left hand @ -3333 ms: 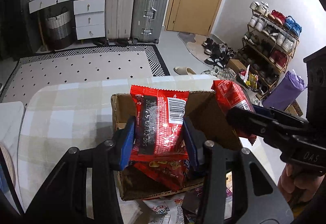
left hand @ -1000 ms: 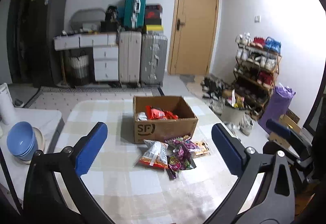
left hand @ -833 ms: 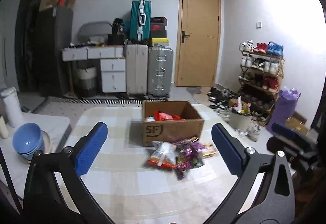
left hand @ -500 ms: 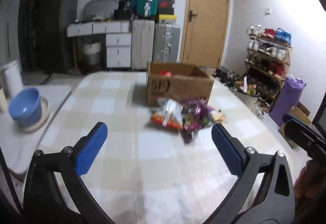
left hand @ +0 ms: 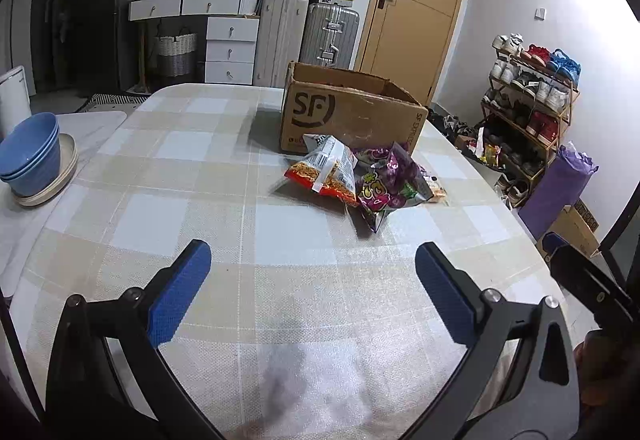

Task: Organize snacks
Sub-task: 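Withdraw both tools from the box back over the snack pile, then grasp the white noodle-snack bag with the left gripper while the right gripper grasps the purple-white bag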

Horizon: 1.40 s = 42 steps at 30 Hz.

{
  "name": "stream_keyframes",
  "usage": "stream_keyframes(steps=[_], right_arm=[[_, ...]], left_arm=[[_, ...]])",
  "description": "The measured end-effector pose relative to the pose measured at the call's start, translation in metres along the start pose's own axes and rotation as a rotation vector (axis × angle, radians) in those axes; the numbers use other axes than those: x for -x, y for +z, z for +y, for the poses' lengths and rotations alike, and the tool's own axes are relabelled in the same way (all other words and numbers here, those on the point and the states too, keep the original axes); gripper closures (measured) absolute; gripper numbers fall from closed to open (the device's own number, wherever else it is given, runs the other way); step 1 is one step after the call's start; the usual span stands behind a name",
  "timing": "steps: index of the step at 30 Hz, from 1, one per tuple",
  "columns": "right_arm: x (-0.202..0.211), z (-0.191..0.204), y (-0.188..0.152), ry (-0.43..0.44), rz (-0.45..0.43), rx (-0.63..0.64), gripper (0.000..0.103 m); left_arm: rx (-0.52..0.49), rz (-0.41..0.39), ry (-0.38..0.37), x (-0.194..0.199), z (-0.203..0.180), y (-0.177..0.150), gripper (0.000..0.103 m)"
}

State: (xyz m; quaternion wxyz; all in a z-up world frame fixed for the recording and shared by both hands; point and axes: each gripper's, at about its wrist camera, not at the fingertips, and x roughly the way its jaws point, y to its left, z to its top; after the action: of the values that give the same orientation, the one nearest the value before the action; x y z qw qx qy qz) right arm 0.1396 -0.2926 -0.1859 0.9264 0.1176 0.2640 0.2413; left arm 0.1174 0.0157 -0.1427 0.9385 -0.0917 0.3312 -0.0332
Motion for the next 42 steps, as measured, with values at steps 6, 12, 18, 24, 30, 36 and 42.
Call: stream_keyframes(steps=[6, 12, 18, 24, 30, 36, 42], right_arm=[[-0.008, -0.004, -0.005, 0.006, 0.026, -0.01, 0.001], [-0.029, -0.015, -0.002, -0.001, 0.082, -0.036, 0.001], [-0.065, -0.03, 0.019, 0.041, 0.139, -0.086, 0.001], [-0.126, -0.054, 0.047, 0.096, 0.225, -0.194, 0.001], [-0.177, -0.066, 0.055, 0.13, 0.312, -0.274, 0.006], [-0.205, -0.06, 0.051, 0.131, 0.374, -0.207, 0.034], [-0.212, -0.073, 0.037, 0.221, 0.372, -0.265, 0.065]], left_arm=[[-0.019, -0.004, 0.008, -0.002, -0.006, -0.006, 0.001], [-0.015, 0.016, -0.003, -0.018, -0.006, -0.012, 0.001], [0.013, 0.037, 0.005, -0.037, 0.003, -0.008, 0.001], [0.058, 0.075, 0.043, -0.064, 0.016, 0.007, 0.001], [0.07, 0.084, 0.054, -0.088, 0.022, 0.031, 0.001], [0.037, 0.088, 0.064, -0.116, 0.019, 0.056, 0.001], [0.049, 0.097, 0.063, -0.136, 0.025, 0.071, 0.001]])
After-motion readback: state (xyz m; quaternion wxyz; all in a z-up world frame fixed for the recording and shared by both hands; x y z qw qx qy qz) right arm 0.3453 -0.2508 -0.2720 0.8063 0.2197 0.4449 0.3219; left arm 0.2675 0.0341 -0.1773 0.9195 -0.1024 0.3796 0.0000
